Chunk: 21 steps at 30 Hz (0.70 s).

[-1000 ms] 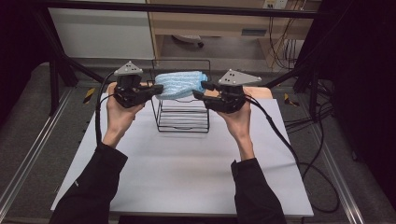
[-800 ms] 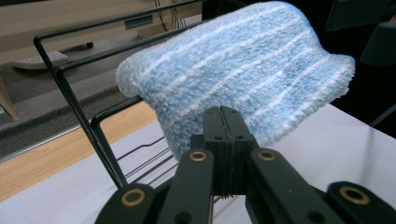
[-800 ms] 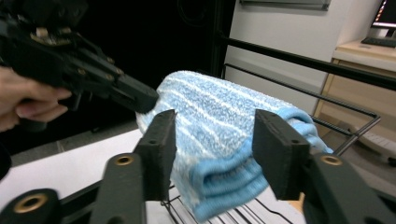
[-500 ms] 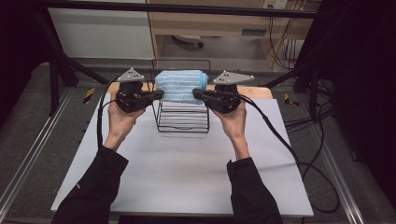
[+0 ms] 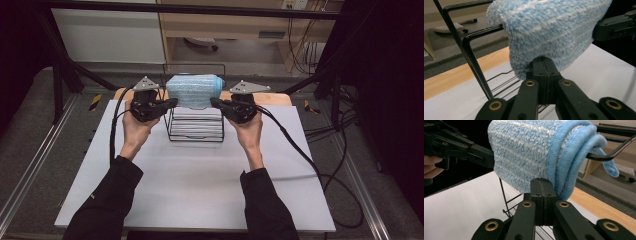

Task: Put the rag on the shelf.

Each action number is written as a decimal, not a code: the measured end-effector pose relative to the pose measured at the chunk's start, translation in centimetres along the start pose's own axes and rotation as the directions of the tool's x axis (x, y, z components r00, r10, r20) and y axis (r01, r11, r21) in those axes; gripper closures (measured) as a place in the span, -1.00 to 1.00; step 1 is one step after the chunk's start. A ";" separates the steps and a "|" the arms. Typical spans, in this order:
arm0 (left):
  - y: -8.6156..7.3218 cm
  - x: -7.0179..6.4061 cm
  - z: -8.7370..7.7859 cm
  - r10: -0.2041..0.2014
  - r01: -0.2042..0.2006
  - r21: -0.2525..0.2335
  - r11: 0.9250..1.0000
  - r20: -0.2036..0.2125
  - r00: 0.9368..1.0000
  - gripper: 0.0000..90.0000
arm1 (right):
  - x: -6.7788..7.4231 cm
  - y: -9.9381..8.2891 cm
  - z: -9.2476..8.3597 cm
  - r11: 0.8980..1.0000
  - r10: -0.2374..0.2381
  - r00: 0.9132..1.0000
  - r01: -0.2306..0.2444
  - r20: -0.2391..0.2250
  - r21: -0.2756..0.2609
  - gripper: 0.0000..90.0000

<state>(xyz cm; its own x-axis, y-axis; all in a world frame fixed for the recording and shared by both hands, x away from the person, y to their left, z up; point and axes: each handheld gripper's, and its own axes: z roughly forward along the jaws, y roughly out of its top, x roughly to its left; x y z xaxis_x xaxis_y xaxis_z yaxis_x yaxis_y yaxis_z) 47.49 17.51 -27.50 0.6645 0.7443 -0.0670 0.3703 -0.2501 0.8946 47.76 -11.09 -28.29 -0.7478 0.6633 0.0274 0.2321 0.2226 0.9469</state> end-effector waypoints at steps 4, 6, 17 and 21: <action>0.1 -0.1 -0.5 0.001 -0.001 -0.005 1.000 0.007 1.000 0.98 | 0.2 0.0 -0.2 1.000 -0.009 1.000 0.009 -0.010 -0.006 0.92; 0.2 -0.3 -0.9 0.001 0.000 -0.013 1.000 0.013 1.000 0.97 | 0.3 0.1 -0.5 1.000 -0.014 1.000 0.014 -0.016 -0.017 0.87; 1.4 -0.8 -2.9 0.007 -0.005 -0.043 0.999 0.039 0.999 0.60 | 0.5 1.3 -2.4 0.998 0.007 0.999 -0.011 -0.051 -0.069 0.40; 1.5 -0.8 -3.6 0.014 -0.012 -0.037 0.999 0.034 0.999 0.31 | 0.7 1.6 -3.2 0.998 0.005 0.998 -0.009 -0.057 -0.066 0.20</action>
<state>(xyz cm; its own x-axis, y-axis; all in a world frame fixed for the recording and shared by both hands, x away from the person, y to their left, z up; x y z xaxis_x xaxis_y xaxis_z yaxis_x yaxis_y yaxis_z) 45.16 18.73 -24.54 0.6909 0.7196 -0.0695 0.3378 -0.2363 0.9111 45.64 -12.51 -25.73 -0.7808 0.6228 0.0504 0.1971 0.1690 0.9657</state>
